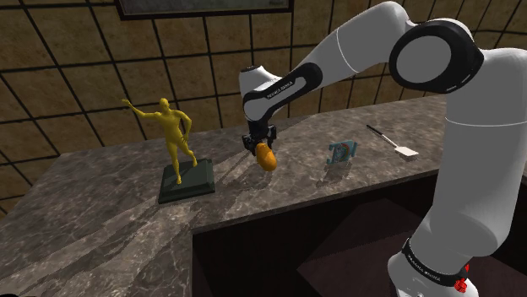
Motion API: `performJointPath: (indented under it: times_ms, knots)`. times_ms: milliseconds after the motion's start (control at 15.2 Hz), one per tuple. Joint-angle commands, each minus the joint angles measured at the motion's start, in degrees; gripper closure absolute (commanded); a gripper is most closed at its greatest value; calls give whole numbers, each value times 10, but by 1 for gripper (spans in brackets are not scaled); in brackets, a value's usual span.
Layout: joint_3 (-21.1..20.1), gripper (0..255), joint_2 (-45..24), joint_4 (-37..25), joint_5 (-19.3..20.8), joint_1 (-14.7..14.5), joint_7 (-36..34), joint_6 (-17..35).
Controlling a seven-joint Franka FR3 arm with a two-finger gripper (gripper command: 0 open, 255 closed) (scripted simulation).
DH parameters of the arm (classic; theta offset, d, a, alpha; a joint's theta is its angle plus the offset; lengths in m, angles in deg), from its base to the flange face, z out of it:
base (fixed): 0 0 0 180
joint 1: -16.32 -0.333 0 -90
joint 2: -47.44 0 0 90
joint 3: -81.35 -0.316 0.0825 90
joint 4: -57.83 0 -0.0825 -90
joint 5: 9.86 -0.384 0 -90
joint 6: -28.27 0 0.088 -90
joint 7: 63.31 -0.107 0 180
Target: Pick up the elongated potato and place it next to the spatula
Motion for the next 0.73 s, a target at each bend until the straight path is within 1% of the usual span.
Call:
performJointPath:
  times_ms: [0, 660]
  knots:
    - [-1, 255, 7, -6, -2, 0, 2, -13]
    - [-4, 255, 37, -43, -13, 1, 13, -79]
